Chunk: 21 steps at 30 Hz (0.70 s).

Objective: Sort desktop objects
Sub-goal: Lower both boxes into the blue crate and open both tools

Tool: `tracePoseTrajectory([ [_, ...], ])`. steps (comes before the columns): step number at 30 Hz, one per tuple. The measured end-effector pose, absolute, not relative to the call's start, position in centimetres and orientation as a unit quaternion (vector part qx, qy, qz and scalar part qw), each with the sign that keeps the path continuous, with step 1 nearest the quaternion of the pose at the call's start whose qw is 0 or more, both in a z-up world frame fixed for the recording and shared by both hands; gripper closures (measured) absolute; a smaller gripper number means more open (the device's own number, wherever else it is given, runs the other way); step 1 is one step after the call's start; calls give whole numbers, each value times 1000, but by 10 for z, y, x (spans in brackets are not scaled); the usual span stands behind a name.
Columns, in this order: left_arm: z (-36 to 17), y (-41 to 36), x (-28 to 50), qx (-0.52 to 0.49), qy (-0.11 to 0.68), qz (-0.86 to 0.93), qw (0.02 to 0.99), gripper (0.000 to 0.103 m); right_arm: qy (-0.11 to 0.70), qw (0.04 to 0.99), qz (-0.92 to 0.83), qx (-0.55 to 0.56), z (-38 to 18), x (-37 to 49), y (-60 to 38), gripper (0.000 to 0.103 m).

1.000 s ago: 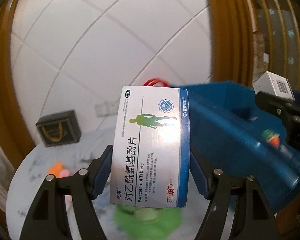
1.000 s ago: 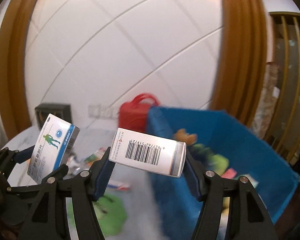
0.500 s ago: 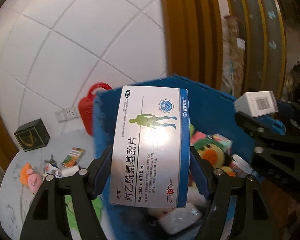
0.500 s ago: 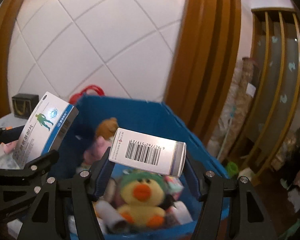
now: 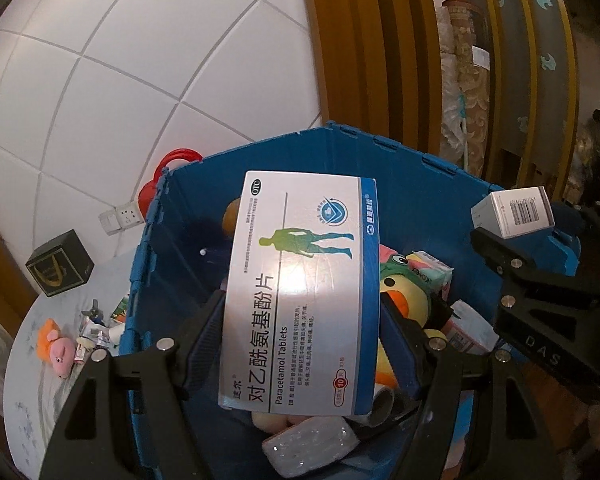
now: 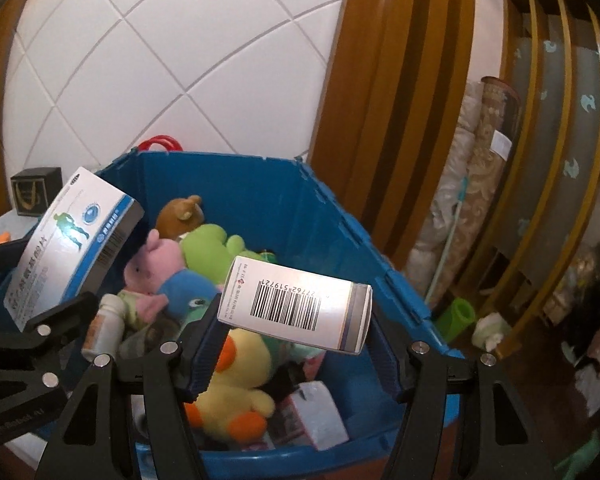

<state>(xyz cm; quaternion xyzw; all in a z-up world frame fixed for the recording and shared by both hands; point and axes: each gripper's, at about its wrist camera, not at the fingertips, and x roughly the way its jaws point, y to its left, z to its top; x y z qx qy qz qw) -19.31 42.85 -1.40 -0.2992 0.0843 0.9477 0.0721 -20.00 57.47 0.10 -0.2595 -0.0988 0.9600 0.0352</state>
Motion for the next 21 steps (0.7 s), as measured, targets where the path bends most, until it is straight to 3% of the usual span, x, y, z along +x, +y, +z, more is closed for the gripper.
tracePoseTrajectory([
  [3, -16, 430, -195, -302, 87, 947, 66, 24, -101, 37, 959, -261, -2, -201, 578, 32],
  [4, -16, 430, -194, -303, 87, 947, 64, 23, -101, 40, 959, -260, -2, -201, 580, 17],
  [6, -16, 429, -194, -304, 89, 946, 61, 22, -102, 46, 960, -255, -1, -200, 582, 0],
  [21, 11, 382, -159, -258, 65, 962, 52, 22, -105, 31, 966, -234, 18, -172, 553, 0],
])
